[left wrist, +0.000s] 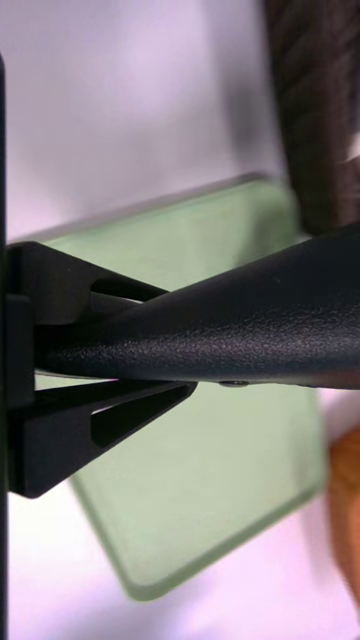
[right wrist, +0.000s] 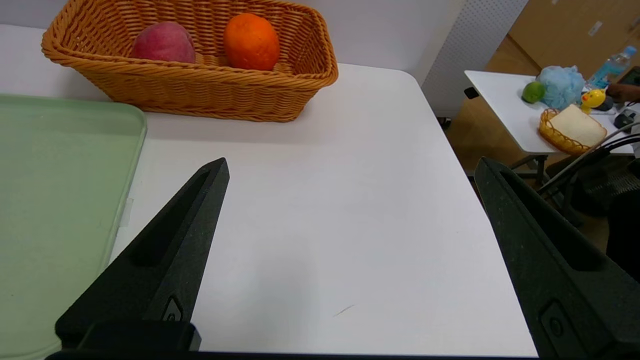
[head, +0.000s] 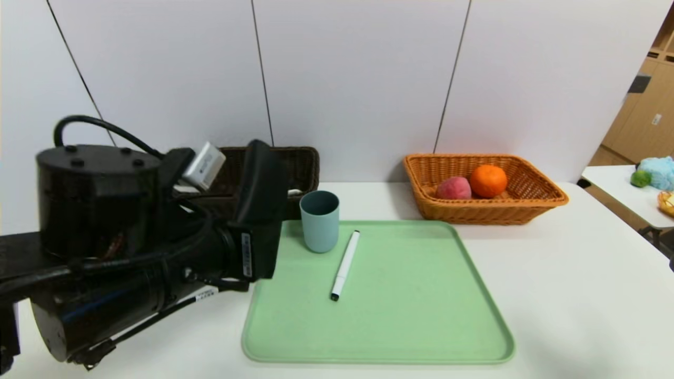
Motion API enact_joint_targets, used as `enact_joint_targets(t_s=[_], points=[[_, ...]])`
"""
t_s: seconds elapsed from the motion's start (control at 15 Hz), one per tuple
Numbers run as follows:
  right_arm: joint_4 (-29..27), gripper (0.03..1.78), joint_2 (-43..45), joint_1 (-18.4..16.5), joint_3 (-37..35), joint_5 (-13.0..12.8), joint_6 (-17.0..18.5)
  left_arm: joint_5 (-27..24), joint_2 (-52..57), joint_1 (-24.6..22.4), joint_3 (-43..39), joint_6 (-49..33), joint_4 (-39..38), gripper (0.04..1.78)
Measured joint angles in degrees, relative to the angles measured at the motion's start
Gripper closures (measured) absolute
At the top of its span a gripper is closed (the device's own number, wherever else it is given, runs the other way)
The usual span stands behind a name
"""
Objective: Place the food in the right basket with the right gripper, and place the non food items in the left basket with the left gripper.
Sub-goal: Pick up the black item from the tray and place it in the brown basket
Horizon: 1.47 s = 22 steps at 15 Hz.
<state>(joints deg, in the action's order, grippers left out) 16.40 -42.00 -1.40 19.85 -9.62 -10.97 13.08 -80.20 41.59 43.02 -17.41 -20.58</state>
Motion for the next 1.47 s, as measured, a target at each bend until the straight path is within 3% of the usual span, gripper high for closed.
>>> enact_joint_targets(t_s=[0.33, 0.47, 0.6, 1.0, 1.47], points=[[0.09, 0.12, -0.15, 0.0, -0.15, 0.33, 0.48, -0.02, -4.14, -15.06, 1.16, 17.59, -23.66, 1.46], [0.17, 0.12, -0.26, 0.0, -0.17, 2.05, 1.17, -0.32, -8.8, -21.07, 2.65, 20.71, -32.72, 1.46], [0.85, 0.12, -0.83, 0.0, 0.18, 2.62, 1.38, -0.35, -13.02, -24.87, 3.63, 21.09, -37.02, 1.47], [0.8, 0.12, -1.91, 0.02, 2.11, 2.82, 1.39, -0.41, -24.89, -27.45, 6.18, 21.39, -44.45, 1.48], [3.3, 0.12, -8.41, 0.11, 8.96, 4.36, 3.45, -0.4, -31.23, -27.56, 7.47, 21.32, -44.75, 1.48]])
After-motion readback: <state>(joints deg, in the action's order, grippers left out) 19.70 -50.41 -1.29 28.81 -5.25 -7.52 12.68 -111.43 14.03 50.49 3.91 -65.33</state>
